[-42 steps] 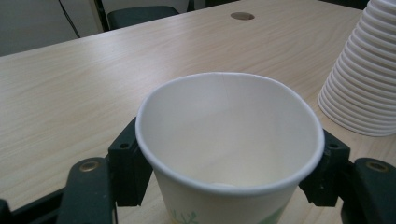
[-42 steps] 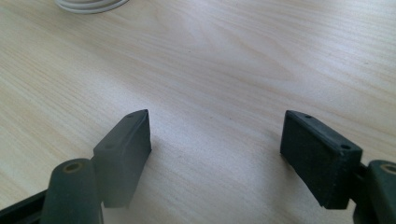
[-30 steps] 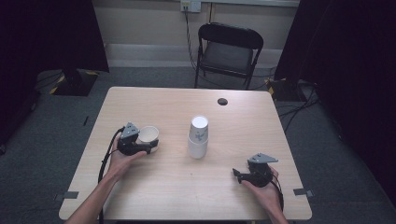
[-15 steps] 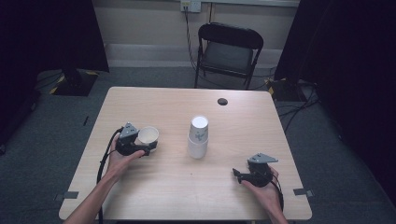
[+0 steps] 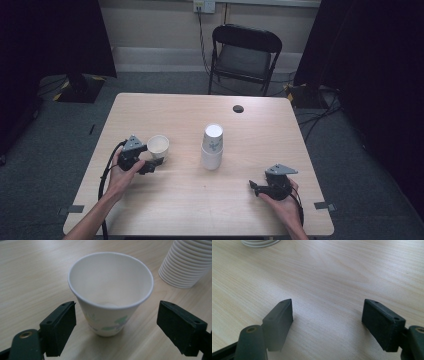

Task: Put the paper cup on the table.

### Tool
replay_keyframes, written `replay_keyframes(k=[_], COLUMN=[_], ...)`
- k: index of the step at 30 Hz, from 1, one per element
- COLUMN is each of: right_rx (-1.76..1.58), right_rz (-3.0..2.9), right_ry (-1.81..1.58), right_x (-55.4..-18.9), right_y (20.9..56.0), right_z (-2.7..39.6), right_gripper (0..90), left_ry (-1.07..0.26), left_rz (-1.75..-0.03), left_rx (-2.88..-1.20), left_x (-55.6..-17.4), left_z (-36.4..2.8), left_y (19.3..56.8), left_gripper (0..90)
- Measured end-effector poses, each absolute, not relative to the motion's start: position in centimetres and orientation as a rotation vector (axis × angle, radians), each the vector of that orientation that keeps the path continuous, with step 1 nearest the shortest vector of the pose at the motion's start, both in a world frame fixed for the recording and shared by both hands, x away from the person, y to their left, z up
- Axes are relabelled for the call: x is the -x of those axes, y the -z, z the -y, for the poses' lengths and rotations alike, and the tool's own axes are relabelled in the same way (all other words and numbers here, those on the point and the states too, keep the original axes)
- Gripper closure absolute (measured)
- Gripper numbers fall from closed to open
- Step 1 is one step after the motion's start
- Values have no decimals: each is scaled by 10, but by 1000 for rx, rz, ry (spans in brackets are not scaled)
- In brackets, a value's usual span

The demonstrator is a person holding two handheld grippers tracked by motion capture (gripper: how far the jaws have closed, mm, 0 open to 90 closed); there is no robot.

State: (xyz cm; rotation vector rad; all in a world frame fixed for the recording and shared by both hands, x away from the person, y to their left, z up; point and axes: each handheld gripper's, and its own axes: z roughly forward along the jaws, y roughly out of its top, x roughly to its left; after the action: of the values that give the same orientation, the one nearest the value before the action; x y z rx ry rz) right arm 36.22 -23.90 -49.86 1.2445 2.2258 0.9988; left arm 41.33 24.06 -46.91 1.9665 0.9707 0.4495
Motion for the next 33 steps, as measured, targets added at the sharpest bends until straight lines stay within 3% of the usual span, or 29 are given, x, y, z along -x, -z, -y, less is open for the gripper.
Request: replay_keyframes(k=[10,24,33], right_rx=[-1243,-1244,-1243], right_rz=[-2226,-2226,-2226], right_ry=[-998,-998,-998], right_x=[-362,-362,-362], right_y=[499,499,499], right_z=[239,239,239], right_gripper=[247,247,247], left_ry=[-488,-422,-438], left_rz=[-959,-1003,-1021], left_rx=[-2041,-2101,-2152], left_x=[-389,-348,-346], left_z=[-248,-267,-266], left_y=[466,480,498], left_gripper=[167,159,161])
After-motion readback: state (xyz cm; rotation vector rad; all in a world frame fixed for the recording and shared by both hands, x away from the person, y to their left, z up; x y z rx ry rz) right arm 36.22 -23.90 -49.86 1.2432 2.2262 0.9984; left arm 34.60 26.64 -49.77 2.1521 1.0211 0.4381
